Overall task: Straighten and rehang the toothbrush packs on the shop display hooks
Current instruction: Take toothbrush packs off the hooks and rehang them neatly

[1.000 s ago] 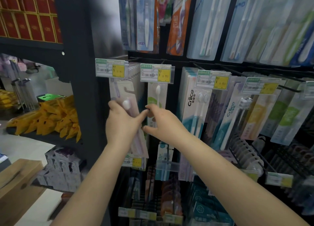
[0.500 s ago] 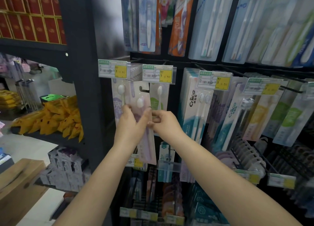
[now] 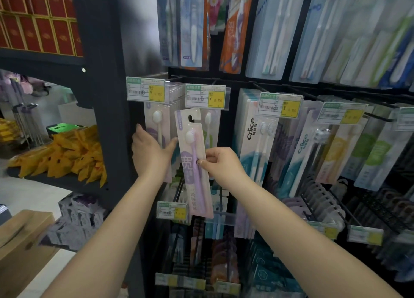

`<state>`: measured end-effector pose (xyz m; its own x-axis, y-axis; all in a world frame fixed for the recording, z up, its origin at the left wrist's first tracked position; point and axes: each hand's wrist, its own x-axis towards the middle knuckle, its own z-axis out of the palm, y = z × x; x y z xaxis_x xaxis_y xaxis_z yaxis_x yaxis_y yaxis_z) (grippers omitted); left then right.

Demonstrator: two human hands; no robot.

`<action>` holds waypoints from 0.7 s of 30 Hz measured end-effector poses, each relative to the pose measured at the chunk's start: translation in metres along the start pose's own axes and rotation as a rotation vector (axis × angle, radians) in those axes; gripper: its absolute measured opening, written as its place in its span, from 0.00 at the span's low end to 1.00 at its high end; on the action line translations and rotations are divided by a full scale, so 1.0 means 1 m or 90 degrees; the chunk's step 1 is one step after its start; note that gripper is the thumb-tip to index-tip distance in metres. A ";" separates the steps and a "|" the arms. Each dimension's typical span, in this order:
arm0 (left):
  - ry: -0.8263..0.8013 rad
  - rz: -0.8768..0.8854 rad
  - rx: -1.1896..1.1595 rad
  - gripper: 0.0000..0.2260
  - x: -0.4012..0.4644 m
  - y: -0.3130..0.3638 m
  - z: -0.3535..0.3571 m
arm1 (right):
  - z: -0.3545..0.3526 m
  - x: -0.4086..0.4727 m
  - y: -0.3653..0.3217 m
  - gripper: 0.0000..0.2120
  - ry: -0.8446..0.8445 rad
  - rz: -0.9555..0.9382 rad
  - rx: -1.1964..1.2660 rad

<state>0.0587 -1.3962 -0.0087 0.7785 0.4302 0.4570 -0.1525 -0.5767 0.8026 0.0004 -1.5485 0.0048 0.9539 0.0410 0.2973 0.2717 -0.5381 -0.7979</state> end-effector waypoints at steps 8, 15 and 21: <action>0.041 0.007 -0.013 0.22 0.008 -0.005 0.004 | -0.002 0.000 -0.003 0.08 0.005 -0.005 0.004; 0.056 0.030 -0.049 0.23 0.007 -0.004 0.001 | 0.000 -0.001 -0.003 0.09 -0.004 0.006 0.017; 0.066 0.034 -0.082 0.25 0.008 0.000 -0.001 | -0.001 0.000 -0.004 0.09 -0.008 0.007 0.023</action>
<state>0.0645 -1.3926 -0.0044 0.7013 0.4739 0.5326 -0.2748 -0.5097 0.8153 -0.0013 -1.5471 0.0087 0.9583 0.0454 0.2820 0.2653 -0.5072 -0.8199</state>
